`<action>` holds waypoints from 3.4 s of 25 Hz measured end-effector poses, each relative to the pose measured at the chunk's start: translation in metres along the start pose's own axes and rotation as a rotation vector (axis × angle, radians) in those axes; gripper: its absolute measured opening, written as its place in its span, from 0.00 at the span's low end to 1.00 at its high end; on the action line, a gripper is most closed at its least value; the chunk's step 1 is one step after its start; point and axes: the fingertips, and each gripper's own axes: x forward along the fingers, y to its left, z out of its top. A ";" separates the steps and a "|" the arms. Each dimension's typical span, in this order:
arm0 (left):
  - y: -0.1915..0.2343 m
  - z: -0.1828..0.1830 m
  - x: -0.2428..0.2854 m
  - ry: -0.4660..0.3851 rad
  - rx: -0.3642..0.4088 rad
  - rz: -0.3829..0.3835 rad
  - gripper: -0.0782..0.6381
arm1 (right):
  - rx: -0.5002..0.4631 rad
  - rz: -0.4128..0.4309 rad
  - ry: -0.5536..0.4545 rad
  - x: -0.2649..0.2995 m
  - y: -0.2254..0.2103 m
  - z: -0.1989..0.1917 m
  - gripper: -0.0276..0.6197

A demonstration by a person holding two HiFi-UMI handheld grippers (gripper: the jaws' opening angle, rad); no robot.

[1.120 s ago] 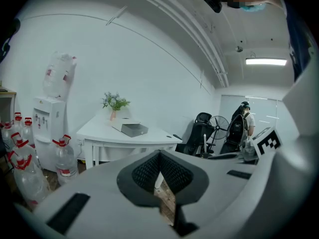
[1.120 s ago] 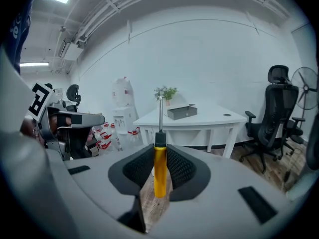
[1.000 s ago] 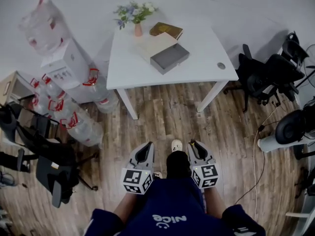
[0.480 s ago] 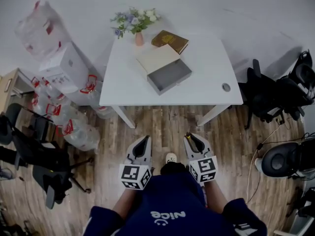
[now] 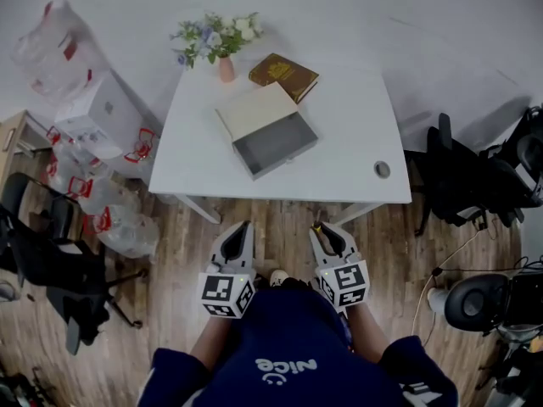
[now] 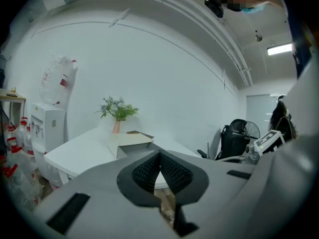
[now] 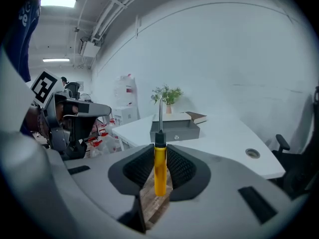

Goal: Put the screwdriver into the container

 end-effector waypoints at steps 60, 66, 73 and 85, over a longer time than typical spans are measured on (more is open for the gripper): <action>0.177 0.065 0.184 0.048 -0.019 0.031 0.13 | -0.418 0.120 0.159 0.272 -0.074 0.097 0.19; 0.178 0.066 0.181 0.035 -0.024 0.087 0.13 | -0.550 0.229 0.272 0.283 -0.068 0.074 0.19; 0.182 0.061 0.173 0.038 -0.036 0.141 0.13 | -0.620 0.364 0.357 0.298 -0.055 0.049 0.19; 0.190 0.061 0.166 0.020 -0.033 0.193 0.13 | -0.655 0.584 0.572 0.315 -0.033 0.012 0.19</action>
